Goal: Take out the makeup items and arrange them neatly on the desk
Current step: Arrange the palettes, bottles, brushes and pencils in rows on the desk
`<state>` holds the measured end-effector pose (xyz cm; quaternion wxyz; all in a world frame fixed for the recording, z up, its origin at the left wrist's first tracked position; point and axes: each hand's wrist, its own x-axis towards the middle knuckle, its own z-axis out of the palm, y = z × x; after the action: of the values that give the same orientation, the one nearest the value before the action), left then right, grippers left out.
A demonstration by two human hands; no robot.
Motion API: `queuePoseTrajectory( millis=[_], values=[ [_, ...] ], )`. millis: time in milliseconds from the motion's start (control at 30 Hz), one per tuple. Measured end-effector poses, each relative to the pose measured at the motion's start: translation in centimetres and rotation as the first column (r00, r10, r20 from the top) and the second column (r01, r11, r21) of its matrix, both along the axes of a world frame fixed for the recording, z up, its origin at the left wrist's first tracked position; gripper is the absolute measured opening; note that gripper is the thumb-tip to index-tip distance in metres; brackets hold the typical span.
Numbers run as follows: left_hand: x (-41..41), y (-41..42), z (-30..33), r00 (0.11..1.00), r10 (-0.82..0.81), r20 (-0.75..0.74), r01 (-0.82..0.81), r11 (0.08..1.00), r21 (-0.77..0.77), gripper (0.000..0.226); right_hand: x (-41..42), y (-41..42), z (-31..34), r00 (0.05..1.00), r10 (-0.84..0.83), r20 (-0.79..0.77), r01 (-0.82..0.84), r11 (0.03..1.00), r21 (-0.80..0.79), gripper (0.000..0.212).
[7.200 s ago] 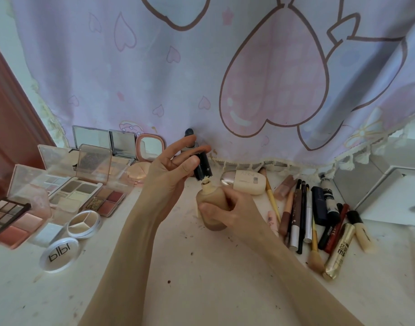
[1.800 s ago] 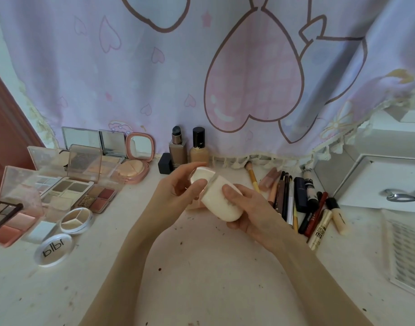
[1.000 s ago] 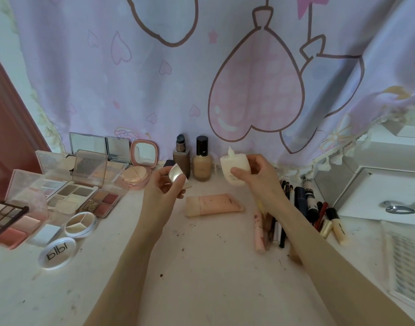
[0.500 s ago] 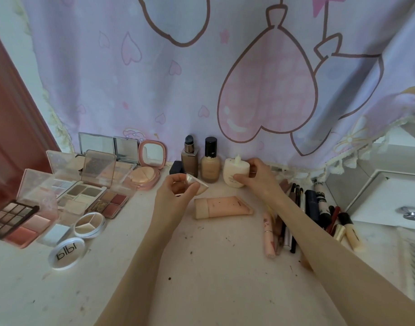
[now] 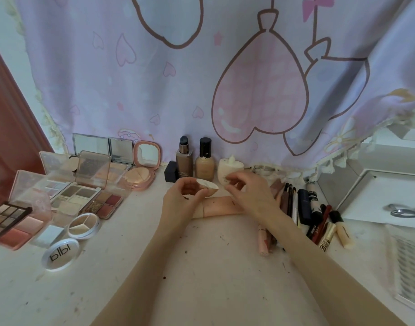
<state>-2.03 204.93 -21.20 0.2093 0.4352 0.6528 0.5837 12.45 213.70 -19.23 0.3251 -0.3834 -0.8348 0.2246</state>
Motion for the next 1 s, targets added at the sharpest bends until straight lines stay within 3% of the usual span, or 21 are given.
queuePoseTrajectory(
  millis=[167, 267, 400, 500, 600, 700, 1000],
  values=[
    [0.2, 0.1, -0.1, 0.999, -0.015, -0.036, 0.015, 1.0, 0.004, 0.026, -0.8, -0.3, 0.2, 0.99, 0.088, 0.114, -0.08, 0.994, -0.072, 0.031],
    [0.2, 0.2, -0.2, 0.998, -0.035, -0.055, 0.036, 0.999, 0.002, 0.025, -0.6, -0.4, 0.2, 0.984, 0.162, 0.076, -0.151, 0.98, -0.13, 0.028],
    [0.2, 0.2, -0.2, 0.991, -0.085, -0.104, 0.078, 0.994, -0.075, 0.031, -0.1, -0.3, 0.1, 0.997, 0.066, 0.039, -0.061, 0.992, -0.115, 0.026],
    [0.0, 0.0, -0.2, 0.975, -0.164, -0.148, 0.133, 0.97, -0.204, 0.051, 0.2, 0.0, 0.0, 0.992, -0.019, 0.126, 0.029, 0.997, -0.075, 0.029],
    [-0.2, -0.2, -0.2, 0.913, -0.243, -0.328, 0.117, 0.925, -0.36, 0.058, 0.4, 0.1, 0.1, 0.978, -0.073, 0.196, 0.083, 0.996, -0.042, 0.026],
    [-0.3, -0.5, -0.1, 0.837, -0.303, -0.457, 0.096, 0.901, -0.423, 0.054, 0.5, 0.1, 0.0, 0.97, -0.088, 0.228, 0.093, 0.996, -0.011, 0.022],
    [-1.5, -1.8, 1.0, 0.809, -0.433, -0.398, 0.2, 0.838, -0.507, 0.049, 0.4, 0.2, -0.3, 0.975, -0.13, 0.181, 0.138, 0.99, -0.029, 0.018]
  ],
)
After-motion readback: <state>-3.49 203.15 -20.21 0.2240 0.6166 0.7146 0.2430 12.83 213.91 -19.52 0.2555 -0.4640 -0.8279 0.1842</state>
